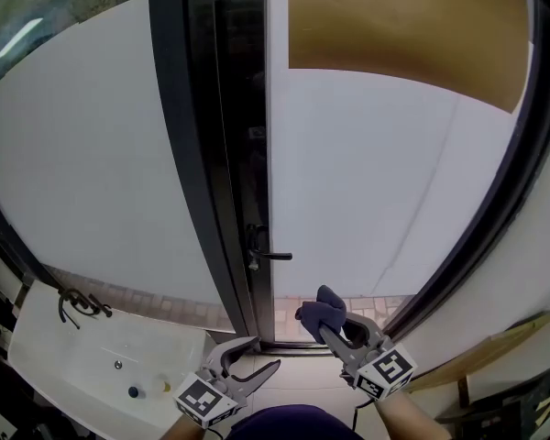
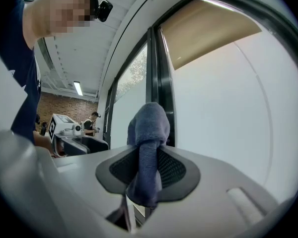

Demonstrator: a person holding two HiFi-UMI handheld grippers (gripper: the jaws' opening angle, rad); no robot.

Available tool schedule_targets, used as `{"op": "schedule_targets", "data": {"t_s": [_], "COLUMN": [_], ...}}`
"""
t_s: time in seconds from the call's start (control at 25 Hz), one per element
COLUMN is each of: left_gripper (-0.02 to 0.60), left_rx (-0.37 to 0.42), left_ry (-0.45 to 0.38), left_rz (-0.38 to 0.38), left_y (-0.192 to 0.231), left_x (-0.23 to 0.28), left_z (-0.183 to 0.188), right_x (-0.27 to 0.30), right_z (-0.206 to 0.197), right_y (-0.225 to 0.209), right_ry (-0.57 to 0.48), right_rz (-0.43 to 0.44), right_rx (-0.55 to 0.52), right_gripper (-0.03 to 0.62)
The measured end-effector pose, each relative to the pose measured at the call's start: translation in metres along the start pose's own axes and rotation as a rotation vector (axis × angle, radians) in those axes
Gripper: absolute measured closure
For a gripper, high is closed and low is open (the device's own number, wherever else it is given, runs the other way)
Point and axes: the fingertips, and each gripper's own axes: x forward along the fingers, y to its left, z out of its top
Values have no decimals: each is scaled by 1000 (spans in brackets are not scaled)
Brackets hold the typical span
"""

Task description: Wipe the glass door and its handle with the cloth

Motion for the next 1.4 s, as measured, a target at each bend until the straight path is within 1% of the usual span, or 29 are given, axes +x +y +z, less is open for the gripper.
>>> {"op": "schedule_targets", "data": {"t_s": [0.12, 0.28, 0.4, 0.72, 0.84, 0.92, 1.04, 1.24, 1.4], "left_gripper": [351, 351, 351, 351, 351, 351, 351, 352, 351], "left_rx": [-17, -21, -43, -72, -73, -72, -68, -82, -84], "left_ry": [-17, -2, -9, -3, -1, 4, 12, 13, 21], "left_rz": [-6, -22, -30, 9, 14, 18, 29, 56, 81], "left_y": [18, 37, 44, 66, 68, 69, 73, 77, 77], "left_x": [-9, -19, -25, -36, -36, -36, -34, -29, -22], "left_z": [1, -18, -18, -22, -26, -29, -36, -33, -33], "right_x": [30, 73, 105, 193, 220, 234, 256, 285, 297], "right_z": [-2, 3, 5, 31, 33, 33, 27, 7, -8], "right_y": [-1, 1, 0, -19, -21, -26, -35, -40, -50], "right_ry": [34, 64, 102, 134, 157, 174, 204, 236, 260], "right_rz": [7, 12, 36, 47, 36, 9, -16, -2, 8], "right_rx": [-42, -118, -179, -362, -489, -590, -710, -923, -1039], "right_gripper": [491, 491, 491, 491, 493, 493, 493, 493, 494]}}
